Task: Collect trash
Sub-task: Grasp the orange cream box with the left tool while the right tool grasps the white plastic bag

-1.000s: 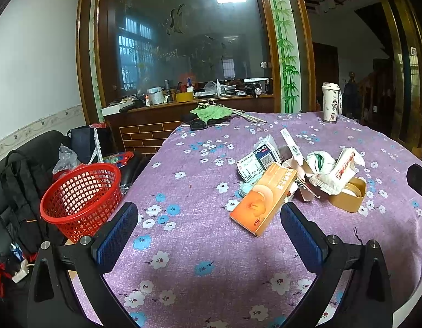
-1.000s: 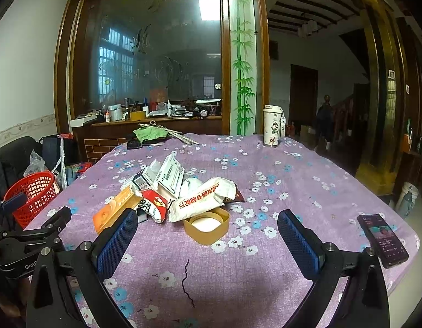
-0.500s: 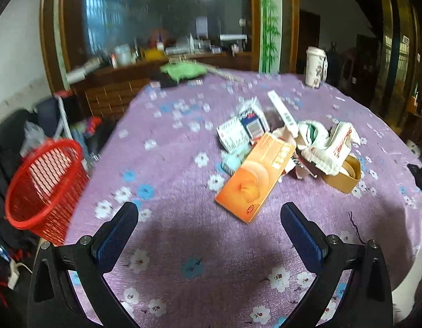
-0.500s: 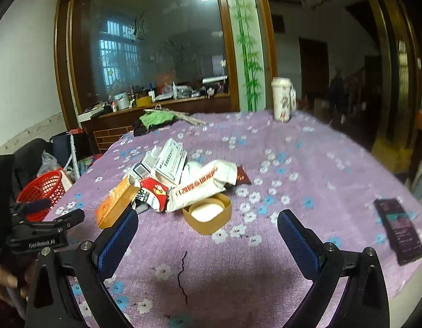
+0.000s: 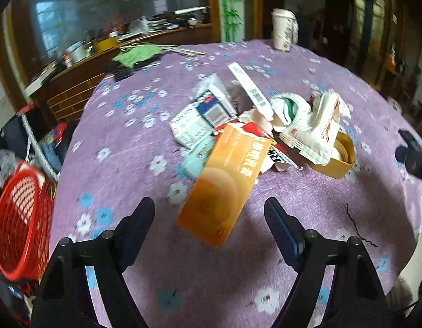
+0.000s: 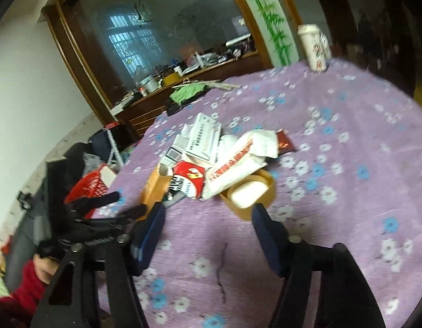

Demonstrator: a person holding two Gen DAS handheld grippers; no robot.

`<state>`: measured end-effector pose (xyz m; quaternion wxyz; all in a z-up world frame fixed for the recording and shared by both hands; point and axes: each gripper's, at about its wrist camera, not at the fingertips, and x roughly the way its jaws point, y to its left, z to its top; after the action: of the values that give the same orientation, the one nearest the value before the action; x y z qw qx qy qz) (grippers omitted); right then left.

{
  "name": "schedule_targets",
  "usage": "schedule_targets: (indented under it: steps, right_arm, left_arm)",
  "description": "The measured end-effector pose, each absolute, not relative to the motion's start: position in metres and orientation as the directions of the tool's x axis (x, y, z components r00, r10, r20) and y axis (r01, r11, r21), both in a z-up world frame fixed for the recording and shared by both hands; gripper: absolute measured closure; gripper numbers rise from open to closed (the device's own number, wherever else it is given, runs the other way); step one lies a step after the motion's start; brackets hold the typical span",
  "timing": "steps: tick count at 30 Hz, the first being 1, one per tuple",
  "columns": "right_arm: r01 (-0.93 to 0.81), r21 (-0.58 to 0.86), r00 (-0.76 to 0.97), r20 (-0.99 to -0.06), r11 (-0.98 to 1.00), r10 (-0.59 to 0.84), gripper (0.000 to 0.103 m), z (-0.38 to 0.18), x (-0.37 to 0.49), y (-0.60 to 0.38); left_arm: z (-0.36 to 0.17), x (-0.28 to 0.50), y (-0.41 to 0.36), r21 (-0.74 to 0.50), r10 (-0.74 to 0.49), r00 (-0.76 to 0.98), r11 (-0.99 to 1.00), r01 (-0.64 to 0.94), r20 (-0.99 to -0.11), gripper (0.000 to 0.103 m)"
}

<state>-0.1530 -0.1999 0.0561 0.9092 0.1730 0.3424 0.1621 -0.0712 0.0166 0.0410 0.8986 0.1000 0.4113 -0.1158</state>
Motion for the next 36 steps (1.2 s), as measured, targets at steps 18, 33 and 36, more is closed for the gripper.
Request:
schedule_targets:
  steps: [18, 33, 36]
  right_arm:
    - [-0.018, 0.568, 0.624, -0.637, 0.823, 0.453, 0.039, 0.032, -0.072, -0.203]
    - [0.072, 0.548, 0.599, -0.692, 0.833, 0.404, 0.038, 0.008, -0.036, -0.192]
    - [0.073, 0.54, 0.626, -0.679, 0.838, 0.383, 0.042, 0.014, -0.036, -0.195]
  left_arm:
    - [0.017, -0.036, 0.026, -0.051, -0.205, 0.612, 0.964, 0.26, -0.764, 0.056]
    - [0.029, -0.044, 0.041, -0.164, -0.295, 0.663, 0.953, 0.254, -0.688, 0.057]
    - [0.029, -0.043, 0.042, -0.176, -0.302, 0.657, 0.951, 0.253, -0.691, 0.058]
